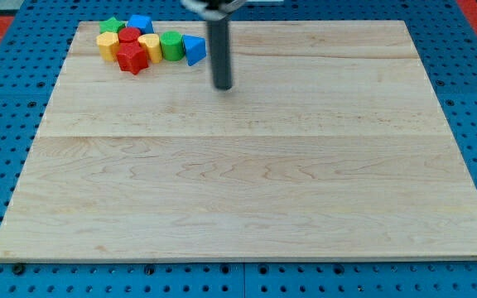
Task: Slide the blue triangle down a bit
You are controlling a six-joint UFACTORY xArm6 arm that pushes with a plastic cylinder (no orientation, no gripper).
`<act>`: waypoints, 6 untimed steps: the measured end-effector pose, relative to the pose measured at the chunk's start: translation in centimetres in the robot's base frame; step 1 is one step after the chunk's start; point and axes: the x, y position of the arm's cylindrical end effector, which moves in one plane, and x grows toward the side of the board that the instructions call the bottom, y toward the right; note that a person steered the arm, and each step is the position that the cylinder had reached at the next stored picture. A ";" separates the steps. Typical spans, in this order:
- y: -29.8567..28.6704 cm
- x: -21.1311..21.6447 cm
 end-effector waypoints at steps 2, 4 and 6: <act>-5.9 -7.7; -8.5 -1.2; -10.5 -1.3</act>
